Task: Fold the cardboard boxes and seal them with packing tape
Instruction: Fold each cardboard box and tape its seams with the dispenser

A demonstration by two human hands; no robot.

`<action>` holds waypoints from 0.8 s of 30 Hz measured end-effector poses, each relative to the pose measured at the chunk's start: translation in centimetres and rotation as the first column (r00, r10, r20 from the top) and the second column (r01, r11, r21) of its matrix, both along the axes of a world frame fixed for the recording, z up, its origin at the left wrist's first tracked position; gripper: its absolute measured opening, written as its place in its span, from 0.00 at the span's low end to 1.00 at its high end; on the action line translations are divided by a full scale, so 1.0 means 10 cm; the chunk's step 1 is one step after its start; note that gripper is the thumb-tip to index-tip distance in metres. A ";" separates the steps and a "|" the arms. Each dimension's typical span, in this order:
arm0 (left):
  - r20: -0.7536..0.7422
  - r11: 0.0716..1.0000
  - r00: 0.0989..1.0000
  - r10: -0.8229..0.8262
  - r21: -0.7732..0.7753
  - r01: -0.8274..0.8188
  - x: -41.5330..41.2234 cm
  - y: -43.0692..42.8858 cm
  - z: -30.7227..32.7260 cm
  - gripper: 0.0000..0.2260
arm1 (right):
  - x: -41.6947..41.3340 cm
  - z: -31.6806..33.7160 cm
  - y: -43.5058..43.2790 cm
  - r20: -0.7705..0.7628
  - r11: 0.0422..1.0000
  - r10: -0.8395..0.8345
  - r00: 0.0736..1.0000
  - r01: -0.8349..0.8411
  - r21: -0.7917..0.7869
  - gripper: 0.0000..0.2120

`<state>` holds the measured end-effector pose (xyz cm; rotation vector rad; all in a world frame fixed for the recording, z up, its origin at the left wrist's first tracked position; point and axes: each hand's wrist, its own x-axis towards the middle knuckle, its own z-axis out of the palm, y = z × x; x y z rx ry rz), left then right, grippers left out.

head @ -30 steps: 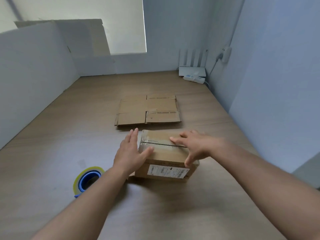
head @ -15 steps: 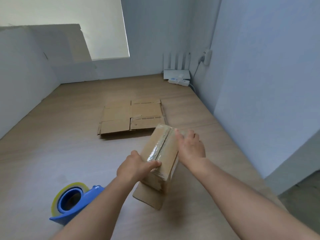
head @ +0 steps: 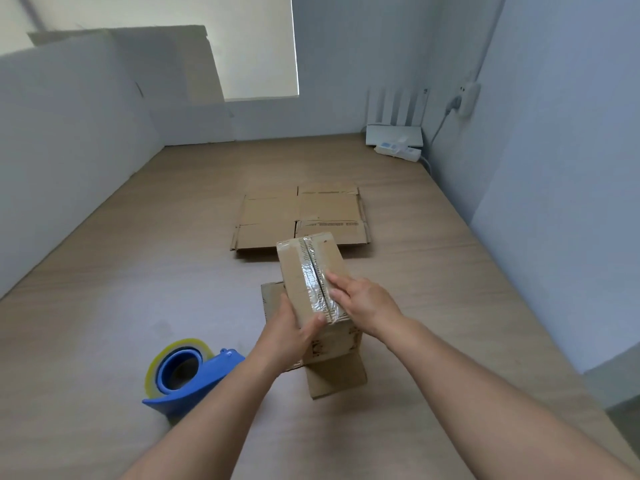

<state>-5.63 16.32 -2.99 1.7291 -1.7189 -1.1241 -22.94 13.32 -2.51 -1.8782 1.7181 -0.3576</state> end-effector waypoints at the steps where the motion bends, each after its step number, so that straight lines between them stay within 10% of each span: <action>1: -0.002 1.000 1.000 0.019 -0.008 -0.019 0.02 -0.02 0.00 0.28 | 0.00 -0.01 0.00 0.036 0.999 0.040 0.999 -0.041 0.031 0.23; 9: 0.015 0.998 0.999 -0.049 -0.033 0.050 0.28 -0.07 0.02 0.28 | -0.03 -0.06 0.06 0.099 0.981 0.175 0.980 -0.181 0.064 0.33; 17: 0.619 0.990 0.773 0.141 -0.108 -0.094 1.13 0.38 -0.31 0.29 | -0.01 -0.18 0.16 0.014 0.986 0.165 0.986 -0.165 -0.029 0.32; 24: 0.690 0.987 0.710 0.142 -0.046 -0.153 1.22 0.30 -0.38 0.31 | 0.04 -0.14 0.15 0.008 0.990 0.143 0.990 -0.143 0.002 0.31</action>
